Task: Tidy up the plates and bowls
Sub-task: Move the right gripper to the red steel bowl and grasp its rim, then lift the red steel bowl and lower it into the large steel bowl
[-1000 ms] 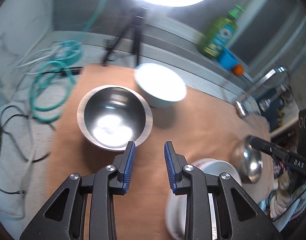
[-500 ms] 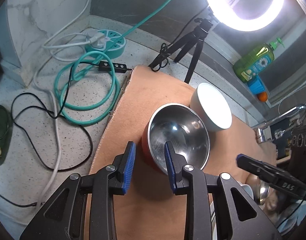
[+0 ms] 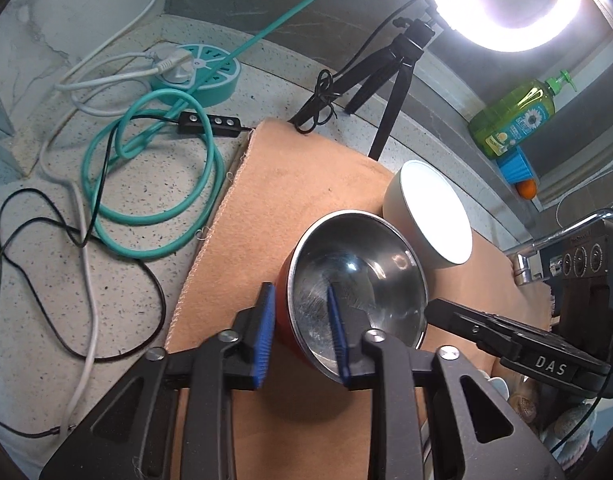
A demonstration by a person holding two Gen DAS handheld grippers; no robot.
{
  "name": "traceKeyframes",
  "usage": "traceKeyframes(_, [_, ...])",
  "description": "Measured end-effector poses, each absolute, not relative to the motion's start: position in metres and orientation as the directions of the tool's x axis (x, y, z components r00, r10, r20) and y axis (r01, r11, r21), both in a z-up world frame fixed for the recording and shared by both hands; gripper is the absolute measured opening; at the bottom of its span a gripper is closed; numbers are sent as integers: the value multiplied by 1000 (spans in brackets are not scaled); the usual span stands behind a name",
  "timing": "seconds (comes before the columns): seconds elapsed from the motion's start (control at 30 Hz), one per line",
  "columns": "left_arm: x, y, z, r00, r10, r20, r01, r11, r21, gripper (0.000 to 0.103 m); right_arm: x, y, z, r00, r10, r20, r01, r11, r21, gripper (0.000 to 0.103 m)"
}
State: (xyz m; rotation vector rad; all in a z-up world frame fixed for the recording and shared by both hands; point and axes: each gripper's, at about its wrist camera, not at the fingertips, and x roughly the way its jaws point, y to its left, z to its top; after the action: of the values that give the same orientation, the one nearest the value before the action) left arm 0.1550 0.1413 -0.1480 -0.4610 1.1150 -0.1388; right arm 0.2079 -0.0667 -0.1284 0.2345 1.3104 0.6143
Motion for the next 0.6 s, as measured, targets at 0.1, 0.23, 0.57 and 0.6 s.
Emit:
traceKeyframes(0.1, [156, 141, -151, 441, -334, -833, -122, 897, -424, 17, 211, -65, -133, 118, 540, -833, -284, 822, 493, 15])
traceKeyframes(0.23, [157, 141, -152, 439, -334, -834, -122, 897, -424, 16, 211, -61, -135, 110, 539, -835, -291, 821, 492, 10])
traceKeyframes(0.57, [150, 140, -146, 455, -325, -829, -116, 902, -417, 16, 202, -60, -125, 118, 548, -828, -307, 813, 494, 9])
traceKeyframes(0.6, [148, 140, -143, 459, -324, -827, -113, 902, -417, 16, 200, -62, -122, 118, 551, -826, -309, 811, 497, 9])
